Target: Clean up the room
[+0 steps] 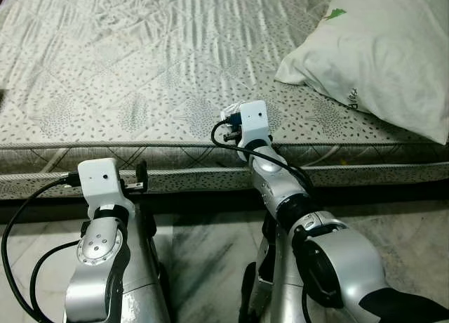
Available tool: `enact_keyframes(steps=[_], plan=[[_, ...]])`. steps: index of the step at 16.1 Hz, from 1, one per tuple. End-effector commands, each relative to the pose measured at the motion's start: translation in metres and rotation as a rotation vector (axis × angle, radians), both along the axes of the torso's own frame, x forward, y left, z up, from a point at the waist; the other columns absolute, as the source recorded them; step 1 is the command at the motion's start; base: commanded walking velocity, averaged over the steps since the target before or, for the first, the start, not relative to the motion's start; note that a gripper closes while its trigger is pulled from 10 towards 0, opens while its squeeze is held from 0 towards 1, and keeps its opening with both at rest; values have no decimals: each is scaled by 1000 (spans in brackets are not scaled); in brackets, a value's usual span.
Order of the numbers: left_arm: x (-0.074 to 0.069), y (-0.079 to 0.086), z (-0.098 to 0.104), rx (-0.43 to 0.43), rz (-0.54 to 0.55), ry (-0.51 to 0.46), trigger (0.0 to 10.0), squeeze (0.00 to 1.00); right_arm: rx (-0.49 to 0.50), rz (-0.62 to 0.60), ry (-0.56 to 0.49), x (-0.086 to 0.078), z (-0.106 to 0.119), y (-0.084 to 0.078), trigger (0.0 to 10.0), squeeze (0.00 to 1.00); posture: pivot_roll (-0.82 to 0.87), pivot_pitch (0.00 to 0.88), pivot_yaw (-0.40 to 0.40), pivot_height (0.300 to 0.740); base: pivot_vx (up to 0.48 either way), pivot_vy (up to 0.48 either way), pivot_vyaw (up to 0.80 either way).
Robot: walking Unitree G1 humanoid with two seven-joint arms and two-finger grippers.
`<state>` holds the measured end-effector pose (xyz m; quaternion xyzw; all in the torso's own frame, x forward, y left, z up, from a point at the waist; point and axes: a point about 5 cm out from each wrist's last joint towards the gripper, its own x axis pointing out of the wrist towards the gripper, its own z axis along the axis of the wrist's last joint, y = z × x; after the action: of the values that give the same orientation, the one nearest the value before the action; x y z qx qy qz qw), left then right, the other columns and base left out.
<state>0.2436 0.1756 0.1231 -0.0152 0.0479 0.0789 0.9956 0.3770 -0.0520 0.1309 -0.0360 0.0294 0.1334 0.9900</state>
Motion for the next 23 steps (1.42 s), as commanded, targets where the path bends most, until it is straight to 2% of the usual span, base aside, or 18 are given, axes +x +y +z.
enact_keyframes(steps=[1, 8, 10, 11, 12, 13, 16, 18, 19, 21, 23], plan=[[0, 1, -2, 10, 13, 9, 10000, 0, 7, -2, 1, 1, 1, -2, 0, 0, 198, 161, -93, 483, 0, 0, 0], [17, 1, 3, 17, 10, -41, 10000, 0, 10, -2, -22, 7, 11, -6, 0, 0, 189, 82, -85, 483, 0, 0, 0], [24, 3, 5, -5, 41, -71, 10000, 0, 28, -6, -147, 12, 30, -19, 0, 0, 161, 41, -70, 483, 0, 0, 0], [26, 3, 2, -8, 31, -69, 10000, 0, 20, -31, -172, 13, 30, -35, 0, 0, 143, 18, -67, 483, 0, 0, 0], [27, 2, 1, -18, 18, -75, 10000, 0, 24, -48, -164, 12, 26, -45, 0, 0, 132, 3, -64, 483, 0, 0, 0], [32, -2, 1, -6, -25, -92, 10000, 0, 38, -78, -139, 9, 17, -62, 0, 0, 117, 0, -56, 483, 0, 0, 0], [45, -10, 7, 85, -104, -142, 10000, 0, 90, -80, -153, -6, 3, -80, 0, 0, 71, 0, -17, 483, 0, 0, 0], [54, -13, 9, 100, -156, -166, 10000, 0, 74, -34, -180, -27, -4, -79, 0, 0, 41, 0, 9, 483, 0, 0, 0], [57, -14, 9, 135, -172, -181, 10000, 0, 56, 1, -194, -43, -7, -76, 0, 0, 26, 0, 19, 483, 0, 0, 0], [59, -10, 9, 183, -178, -215, 10000, 0, 38, 19, -212, -64, -10, -75, 0, 0, 18, 0, 27, 483, 0, 0, 0], [59, -4, 14, 227, -153, -263, 10000, 0, 75, -26, -260, -62, 0, -79, 0, 0, 26, 0, 25, 483, 0, 0, 0]])
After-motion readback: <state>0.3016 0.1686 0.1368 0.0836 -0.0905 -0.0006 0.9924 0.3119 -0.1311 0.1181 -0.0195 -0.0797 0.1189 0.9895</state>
